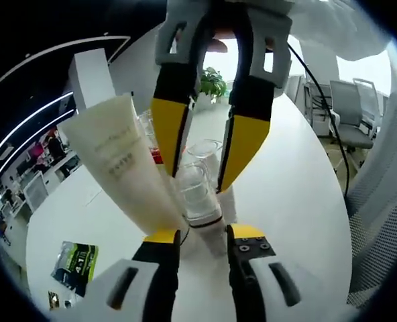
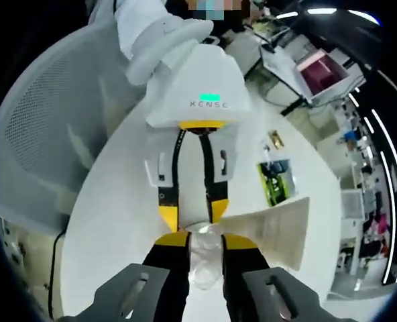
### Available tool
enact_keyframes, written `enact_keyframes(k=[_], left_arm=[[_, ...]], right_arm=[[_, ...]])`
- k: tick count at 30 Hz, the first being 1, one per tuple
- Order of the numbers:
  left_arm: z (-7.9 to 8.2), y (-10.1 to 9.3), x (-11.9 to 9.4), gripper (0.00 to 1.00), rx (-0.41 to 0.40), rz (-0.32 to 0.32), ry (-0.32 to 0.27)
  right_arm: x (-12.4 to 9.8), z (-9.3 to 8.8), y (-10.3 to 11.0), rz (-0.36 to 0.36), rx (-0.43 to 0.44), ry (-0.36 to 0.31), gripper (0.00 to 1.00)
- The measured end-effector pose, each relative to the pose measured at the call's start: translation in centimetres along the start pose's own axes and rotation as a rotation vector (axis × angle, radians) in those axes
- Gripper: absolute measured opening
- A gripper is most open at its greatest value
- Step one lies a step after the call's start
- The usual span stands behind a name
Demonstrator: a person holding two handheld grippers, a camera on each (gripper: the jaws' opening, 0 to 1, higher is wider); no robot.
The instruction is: Arrange the skincare products in the storage area until every visible bottle or jar stands upright without overlapping.
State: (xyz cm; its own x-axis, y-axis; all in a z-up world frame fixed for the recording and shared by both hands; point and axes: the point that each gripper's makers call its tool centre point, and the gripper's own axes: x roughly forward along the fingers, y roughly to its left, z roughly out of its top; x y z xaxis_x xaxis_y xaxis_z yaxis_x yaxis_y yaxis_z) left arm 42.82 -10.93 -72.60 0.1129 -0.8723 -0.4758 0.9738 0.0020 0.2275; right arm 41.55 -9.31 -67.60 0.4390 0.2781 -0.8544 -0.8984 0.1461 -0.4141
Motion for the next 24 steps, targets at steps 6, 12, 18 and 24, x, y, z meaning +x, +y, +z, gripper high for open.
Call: enact_keyframes(k=[6, 12, 18, 24], left_arm=[[-0.2, 0.2, -0.3, 0.24, 0.001, 0.007, 0.008], [-0.5, 0.7, -0.6, 0.24, -0.007, 0.020, 0.013], [-0.6, 1.0, -0.6, 0.24, -0.012, 0.037, 0.016], [-0.7, 1.4, -0.6, 0.23, -0.017, 0.053, 0.020]], right_arm=[[0.0, 0.0, -0.2, -0.020, 0.016, 0.006, 0.06], [0.0, 0.2, -0.4, -0.038, 0.027, 0.005, 0.06], [0.0, 0.3, -0.6, -0.050, 0.028, 0.006, 0.05], [0.2, 0.5, -1.0, -0.064, 0.043, 0.000, 0.05]])
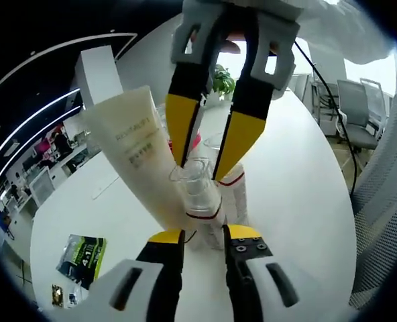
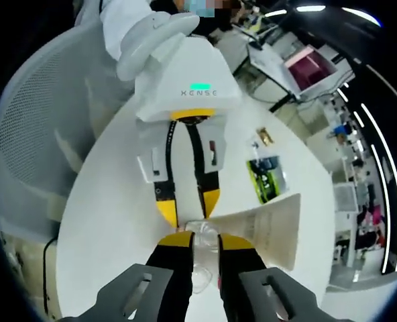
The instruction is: Arrange the skincare products in the storage area until every visible bottle or jar stands upright without overlapping.
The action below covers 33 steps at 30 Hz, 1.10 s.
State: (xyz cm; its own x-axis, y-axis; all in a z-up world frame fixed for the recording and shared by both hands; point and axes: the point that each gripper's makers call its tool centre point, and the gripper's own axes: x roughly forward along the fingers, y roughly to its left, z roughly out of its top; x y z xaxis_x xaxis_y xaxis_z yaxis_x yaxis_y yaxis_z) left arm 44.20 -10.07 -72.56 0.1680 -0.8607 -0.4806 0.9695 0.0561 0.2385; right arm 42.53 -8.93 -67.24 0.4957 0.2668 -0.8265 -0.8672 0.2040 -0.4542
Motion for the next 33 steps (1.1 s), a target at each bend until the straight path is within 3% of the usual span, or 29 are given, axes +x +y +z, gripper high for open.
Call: enact_keyframes(k=[3, 6, 8, 14, 16, 19, 23, 28, 33], left_arm=[[0.1, -0.1, -0.2, 0.23, 0.003, -0.004, -0.003], [0.2, 0.1, -0.8, 0.24, 0.008, 0.002, -0.009], [0.4, 0.2, -1.4, 0.24, 0.005, 0.006, -0.012], [0.5, 0.5, -2.2, 0.25, -0.012, 0.017, -0.018], [0.5, 0.6, -2.2, 0.24, -0.021, 0.020, -0.018], [0.5, 0.5, -2.3, 0.24, -0.035, 0.024, -0.016], [0.4, 0.1, -2.5, 0.24, -0.033, 0.022, -0.007], [-0.3, -0.3, -3.0, 0.24, -0.028, 0.017, 0.014], [-0.7, -0.3, -3.2, 0.24, -0.033, 0.023, 0.028]], right_arm=[[-0.5, 0.2, -0.1, -0.012, 0.021, -0.012, 0.07], [-2.2, 0.6, -0.7, -0.064, 0.192, -0.121, 0.08], [-3.2, 0.2, -0.5, -0.083, 0.251, -0.147, 0.08], [-4.9, -4.4, 1.2, -0.144, 0.440, -0.124, 0.09], [-4.9, -5.5, 1.9, -0.163, 0.461, -0.109, 0.08], [-3.1, -7.6, 3.8, -0.189, 0.549, -0.093, 0.09], [-0.2, -8.6, 5.4, -0.221, 0.564, -0.087, 0.12], [2.1, -9.9, 5.1, -0.258, 0.587, -0.106, 0.11], [3.1, -9.9, 5.1, -0.233, 0.626, -0.132, 0.10]])
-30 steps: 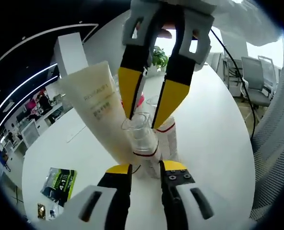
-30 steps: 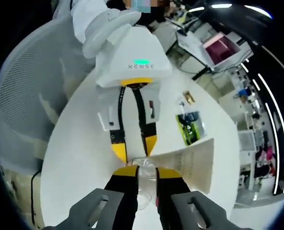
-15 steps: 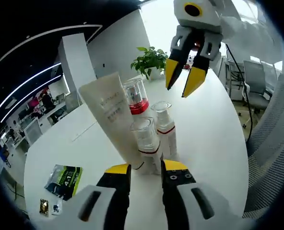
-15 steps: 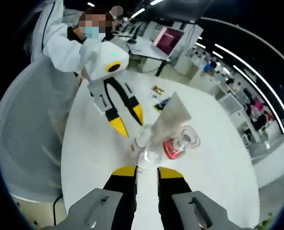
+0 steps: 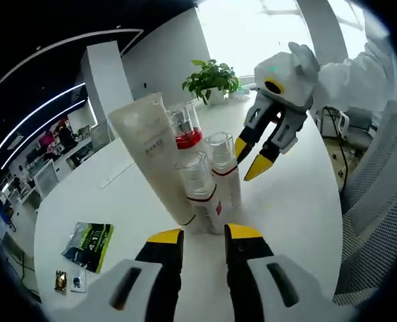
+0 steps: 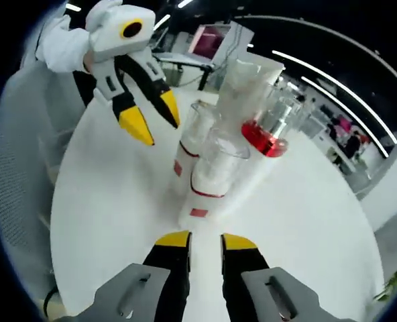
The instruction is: Arrange the skincare products in the storage area until every visible bottle or jar stands upright without overlapping.
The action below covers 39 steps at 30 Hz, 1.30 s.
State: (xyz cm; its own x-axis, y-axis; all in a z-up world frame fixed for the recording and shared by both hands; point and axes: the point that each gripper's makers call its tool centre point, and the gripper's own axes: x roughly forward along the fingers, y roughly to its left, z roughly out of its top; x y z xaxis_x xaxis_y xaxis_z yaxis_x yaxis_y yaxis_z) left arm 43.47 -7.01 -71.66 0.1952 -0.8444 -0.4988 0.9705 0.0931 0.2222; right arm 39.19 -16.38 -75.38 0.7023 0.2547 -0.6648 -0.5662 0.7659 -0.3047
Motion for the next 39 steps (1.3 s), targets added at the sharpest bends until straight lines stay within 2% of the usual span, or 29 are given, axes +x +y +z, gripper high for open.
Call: enact_keyframes(k=[7, 9, 21, 30, 33, 39], left_arm=[[-0.5, 0.2, -0.4, 0.24, -0.005, 0.013, 0.017], [-0.6, 0.2, -0.5, 0.24, -0.003, 0.014, 0.019], [-0.8, 0.3, -0.7, 0.23, -0.011, 0.022, 0.019], [-0.8, 0.2, -0.6, 0.23, -0.016, 0.016, 0.018], [-0.7, 0.3, -0.6, 0.24, -0.020, 0.014, 0.014], [-0.8, 0.1, -0.6, 0.23, -0.021, 0.006, 0.015]], right_arm=[[1.0, 0.4, 0.3, 0.025, 0.034, -0.013, 0.08], [1.1, 0.5, 0.7, 0.050, 0.033, -0.014, 0.08], [1.4, 1.5, 1.7, 0.067, 0.023, -0.023, 0.06], [1.8, 1.5, 1.7, 0.013, 0.064, 0.004, 0.06], [1.9, 1.5, 1.7, -0.008, 0.109, 0.006, 0.05], [2.0, 2.1, 1.6, -0.031, 0.127, -0.002, 0.02]])
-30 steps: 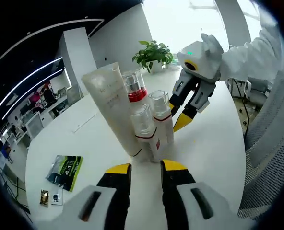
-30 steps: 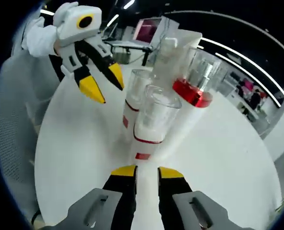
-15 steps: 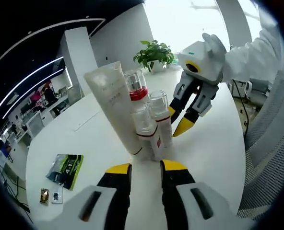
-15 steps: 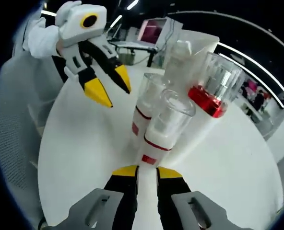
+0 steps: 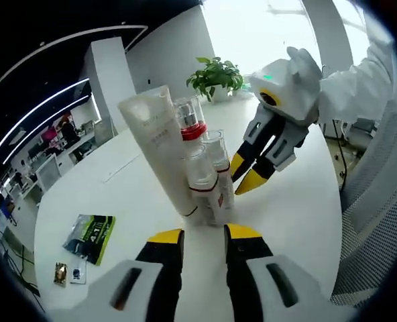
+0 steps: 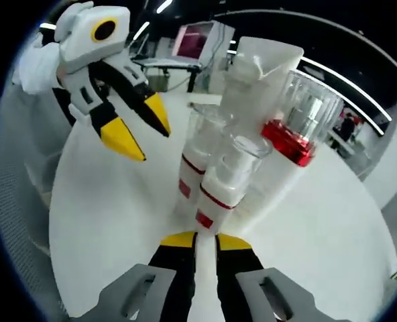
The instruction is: Arrange the skincare products in the storage area until every visible bottle or jar stands upright without overlapping.
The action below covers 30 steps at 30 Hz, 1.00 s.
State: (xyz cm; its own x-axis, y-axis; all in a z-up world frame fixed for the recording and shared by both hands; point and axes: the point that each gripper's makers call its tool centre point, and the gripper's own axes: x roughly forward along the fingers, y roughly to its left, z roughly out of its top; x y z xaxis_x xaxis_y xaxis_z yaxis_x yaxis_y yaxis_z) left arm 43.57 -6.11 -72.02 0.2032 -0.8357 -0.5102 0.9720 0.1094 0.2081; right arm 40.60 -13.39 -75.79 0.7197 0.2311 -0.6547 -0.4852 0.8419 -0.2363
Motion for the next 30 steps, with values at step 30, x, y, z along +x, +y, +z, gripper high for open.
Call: enact_keyframes(k=[30], left_arm=[[0.1, -1.2, 3.7, 0.18, 0.054, -0.095, 0.029]], right_arm=[[0.3, 0.9, 0.1, -0.007, 0.009, -0.019, 0.02]])
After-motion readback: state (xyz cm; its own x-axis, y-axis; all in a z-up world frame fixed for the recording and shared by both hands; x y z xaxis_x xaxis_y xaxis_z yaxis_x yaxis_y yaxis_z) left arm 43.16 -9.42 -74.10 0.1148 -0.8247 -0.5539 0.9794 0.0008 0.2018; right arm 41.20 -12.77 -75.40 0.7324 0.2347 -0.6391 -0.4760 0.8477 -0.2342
